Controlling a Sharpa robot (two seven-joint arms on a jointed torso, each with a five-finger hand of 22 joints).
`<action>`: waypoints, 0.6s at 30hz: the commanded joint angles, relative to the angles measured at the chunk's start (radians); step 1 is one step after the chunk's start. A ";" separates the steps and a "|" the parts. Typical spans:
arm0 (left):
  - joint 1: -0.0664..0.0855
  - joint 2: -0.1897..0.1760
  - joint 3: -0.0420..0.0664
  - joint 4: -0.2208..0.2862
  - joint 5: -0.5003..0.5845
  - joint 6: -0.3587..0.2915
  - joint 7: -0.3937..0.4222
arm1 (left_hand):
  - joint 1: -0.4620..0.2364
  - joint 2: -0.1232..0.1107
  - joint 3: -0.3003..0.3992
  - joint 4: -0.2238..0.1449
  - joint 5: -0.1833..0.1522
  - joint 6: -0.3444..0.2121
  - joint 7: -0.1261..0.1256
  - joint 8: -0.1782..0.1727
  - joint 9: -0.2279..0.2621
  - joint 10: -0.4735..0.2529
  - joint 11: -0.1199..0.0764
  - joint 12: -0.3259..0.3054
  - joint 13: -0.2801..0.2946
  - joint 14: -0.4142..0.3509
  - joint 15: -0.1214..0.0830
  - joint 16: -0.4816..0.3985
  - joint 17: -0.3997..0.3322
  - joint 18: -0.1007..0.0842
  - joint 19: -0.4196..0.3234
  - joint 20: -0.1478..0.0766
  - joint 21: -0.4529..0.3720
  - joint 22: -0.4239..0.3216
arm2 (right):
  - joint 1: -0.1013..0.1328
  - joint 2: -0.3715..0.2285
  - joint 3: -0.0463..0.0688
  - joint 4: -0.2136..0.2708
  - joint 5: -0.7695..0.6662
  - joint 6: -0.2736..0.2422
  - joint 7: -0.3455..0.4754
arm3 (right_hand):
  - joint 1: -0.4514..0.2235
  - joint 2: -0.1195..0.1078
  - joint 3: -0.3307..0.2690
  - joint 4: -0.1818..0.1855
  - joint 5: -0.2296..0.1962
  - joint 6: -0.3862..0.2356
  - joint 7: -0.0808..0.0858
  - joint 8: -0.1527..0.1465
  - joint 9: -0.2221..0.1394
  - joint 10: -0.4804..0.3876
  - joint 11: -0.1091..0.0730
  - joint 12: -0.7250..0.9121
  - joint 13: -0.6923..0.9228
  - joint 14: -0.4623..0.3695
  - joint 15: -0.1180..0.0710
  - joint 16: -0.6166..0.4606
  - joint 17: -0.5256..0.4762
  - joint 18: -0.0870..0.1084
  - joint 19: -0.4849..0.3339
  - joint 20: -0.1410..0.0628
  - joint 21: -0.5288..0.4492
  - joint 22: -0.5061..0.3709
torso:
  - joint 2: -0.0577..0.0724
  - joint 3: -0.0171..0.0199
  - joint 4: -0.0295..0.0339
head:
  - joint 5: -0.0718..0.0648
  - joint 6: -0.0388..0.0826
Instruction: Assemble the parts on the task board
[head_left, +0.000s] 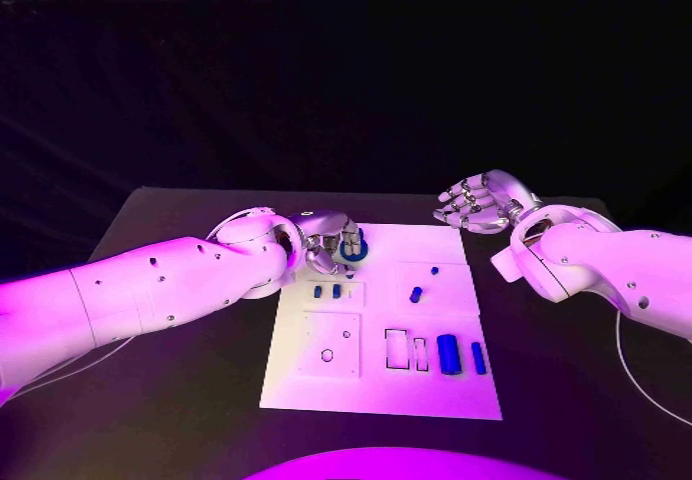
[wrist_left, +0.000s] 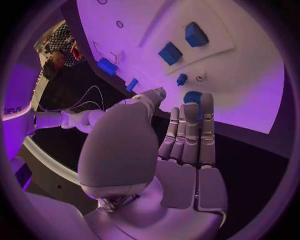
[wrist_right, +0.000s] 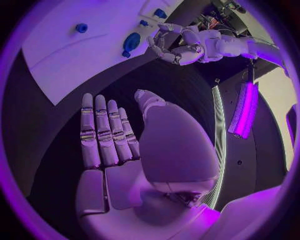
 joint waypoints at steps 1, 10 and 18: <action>-0.002 0.013 0.000 -0.011 -0.087 0.036 0.007 | 0.006 0.005 -0.006 0.003 0.000 0.026 -0.007 -0.011 -0.015 0.010 -0.010 0.007 -0.012 0.023 -0.003 0.031 0.019 0.014 0.011 -0.002 0.006 0.004 | -0.001 0.001 0.000 0.000 -0.003 0.014 0.017 | 0.005 -0.004 0.006 -0.002 0.005 0.006 0.034 -0.006 -0.001 0.007 0.002 -0.006 -0.001 0.006 -0.001 -0.006 -0.001 0.006 -0.002 0.002 0.001 -0.002 | 0.001 0.0004 -0.0014 | 0.001 -0.002; -0.004 0.034 -0.002 -0.035 -0.104 0.093 -0.018 | 0.012 0.005 -0.004 0.011 0.000 0.062 -0.007 -0.035 -0.048 0.043 -0.014 0.015 -0.043 0.090 -0.006 0.116 0.084 0.014 0.025 -0.007 0.031 0.022 | -0.001 0.003 0.000 0.001 -0.003 0.014 0.016 | 0.005 -0.005 0.006 -0.002 0.005 0.006 0.034 -0.006 -0.001 0.007 0.002 -0.007 -0.001 0.006 -0.001 -0.006 -0.002 0.006 -0.002 0.002 0.001 -0.002 | 0.002 0.0008 -0.0001 | 0.000 -0.005; -0.009 0.049 -0.002 -0.051 -0.108 0.089 -0.015 | 0.033 0.010 0.029 0.005 0.000 0.098 -0.007 -0.053 -0.069 0.082 -0.023 0.009 -0.072 0.122 -0.014 0.162 0.110 0.014 0.030 -0.013 0.056 0.040 | -0.001 0.005 0.000 0.002 -0.004 0.014 0.016 | 0.005 -0.005 0.006 -0.002 0.005 0.006 0.034 -0.006 -0.001 0.007 0.002 -0.007 -0.001 0.006 -0.001 -0.006 -0.002 0.006 -0.002 0.002 0.001 -0.002 | 0.001 0.0002 -0.0009 | 0.000 -0.006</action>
